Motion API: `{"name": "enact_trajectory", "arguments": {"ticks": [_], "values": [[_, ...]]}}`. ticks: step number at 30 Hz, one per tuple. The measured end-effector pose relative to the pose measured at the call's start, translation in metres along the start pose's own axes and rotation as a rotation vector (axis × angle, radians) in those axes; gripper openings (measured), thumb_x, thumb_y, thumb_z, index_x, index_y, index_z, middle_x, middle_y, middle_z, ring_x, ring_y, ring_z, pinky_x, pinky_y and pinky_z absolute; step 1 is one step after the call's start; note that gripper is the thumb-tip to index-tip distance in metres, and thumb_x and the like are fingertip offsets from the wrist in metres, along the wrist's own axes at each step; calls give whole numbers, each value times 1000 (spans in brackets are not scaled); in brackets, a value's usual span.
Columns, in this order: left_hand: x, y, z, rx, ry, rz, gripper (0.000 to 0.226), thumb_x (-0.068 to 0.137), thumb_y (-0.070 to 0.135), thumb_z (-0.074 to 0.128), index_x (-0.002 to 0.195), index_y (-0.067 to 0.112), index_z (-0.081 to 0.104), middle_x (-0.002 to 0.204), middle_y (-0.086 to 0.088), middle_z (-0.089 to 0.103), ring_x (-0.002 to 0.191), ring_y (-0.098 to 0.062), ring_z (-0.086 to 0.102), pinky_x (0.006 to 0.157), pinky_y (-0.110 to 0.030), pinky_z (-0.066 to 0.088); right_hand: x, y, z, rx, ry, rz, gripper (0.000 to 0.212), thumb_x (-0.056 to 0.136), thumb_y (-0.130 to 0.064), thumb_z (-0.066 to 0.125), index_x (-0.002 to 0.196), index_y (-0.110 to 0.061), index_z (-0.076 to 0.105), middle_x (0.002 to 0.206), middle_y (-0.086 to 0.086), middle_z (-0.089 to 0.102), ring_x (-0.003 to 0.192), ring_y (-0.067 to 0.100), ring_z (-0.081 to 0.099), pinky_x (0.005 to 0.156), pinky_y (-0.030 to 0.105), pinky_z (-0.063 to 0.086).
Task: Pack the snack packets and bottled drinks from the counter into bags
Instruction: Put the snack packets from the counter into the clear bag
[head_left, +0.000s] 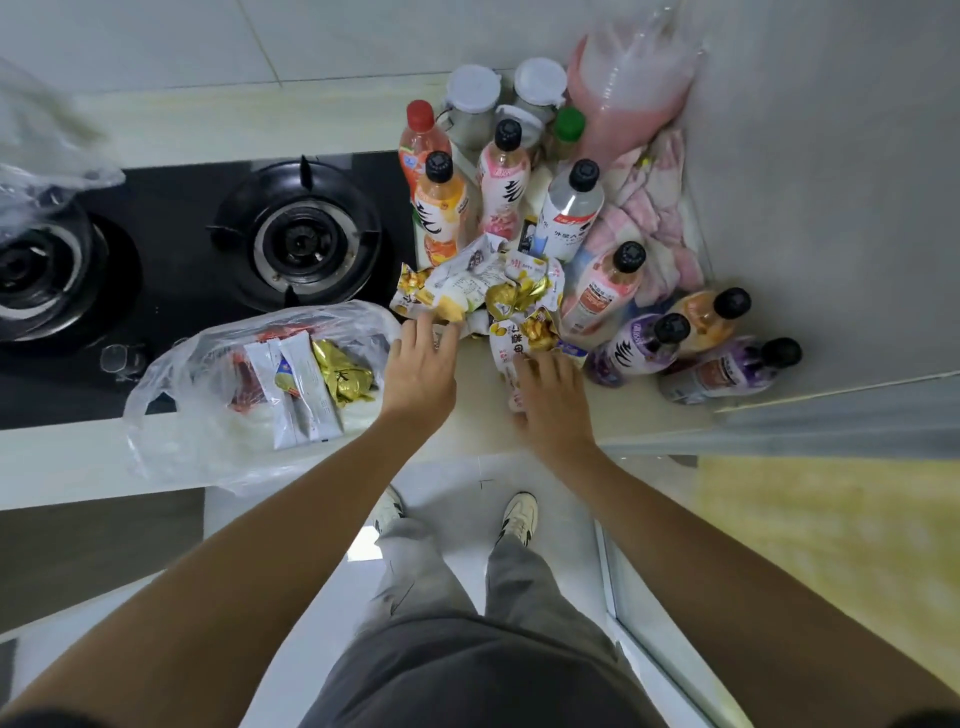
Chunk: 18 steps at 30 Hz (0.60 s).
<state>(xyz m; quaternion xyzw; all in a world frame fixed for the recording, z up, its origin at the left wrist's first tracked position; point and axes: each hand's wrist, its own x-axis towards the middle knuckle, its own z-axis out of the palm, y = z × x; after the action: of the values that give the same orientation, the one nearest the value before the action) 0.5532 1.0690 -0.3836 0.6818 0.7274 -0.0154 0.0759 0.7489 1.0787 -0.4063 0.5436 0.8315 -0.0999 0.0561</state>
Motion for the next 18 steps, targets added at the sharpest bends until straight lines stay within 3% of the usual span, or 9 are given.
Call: {"name": "enact_trajectory", "arguments": {"ticks": [3, 9, 14, 18], "values": [[3, -7, 5, 13, -20, 10, 48, 78, 11, 69, 119, 13, 44, 132, -17, 46, 107, -33, 48, 80, -41, 47, -1, 4, -1, 11, -29, -20, 82, 69, -42, 83, 140, -21, 47, 143, 11, 44, 130, 35, 42, 102, 48, 43], [-9, -7, 18, 20, -47, 80, 47, 75, 6, 74, 115, 12, 49, 105, -9, 51, 88, -28, 46, 67, -37, 43, -6, 8, -2, -10, -71, -31, 64, 75, -32, 83, 130, -19, 54, 133, 10, 48, 124, 35, 44, 93, 46, 51], [-11, -5, 17, -25, -28, 114, 52, 73, -4, 67, 119, 12, 49, 118, -15, 44, 91, -28, 43, 62, -33, 42, -4, 10, 0, 65, -107, 14, 76, 73, -43, 86, 136, -17, 52, 132, 12, 48, 122, 34, 45, 96, 42, 52], [-8, -10, 19, -20, -89, 125, 61, 73, -8, 64, 128, 13, 49, 125, -17, 45, 97, -29, 44, 65, -33, 40, -9, 12, 0, 66, -116, 15, 54, 86, -41, 76, 129, -18, 52, 127, 12, 46, 118, 31, 48, 84, 40, 56]]}}
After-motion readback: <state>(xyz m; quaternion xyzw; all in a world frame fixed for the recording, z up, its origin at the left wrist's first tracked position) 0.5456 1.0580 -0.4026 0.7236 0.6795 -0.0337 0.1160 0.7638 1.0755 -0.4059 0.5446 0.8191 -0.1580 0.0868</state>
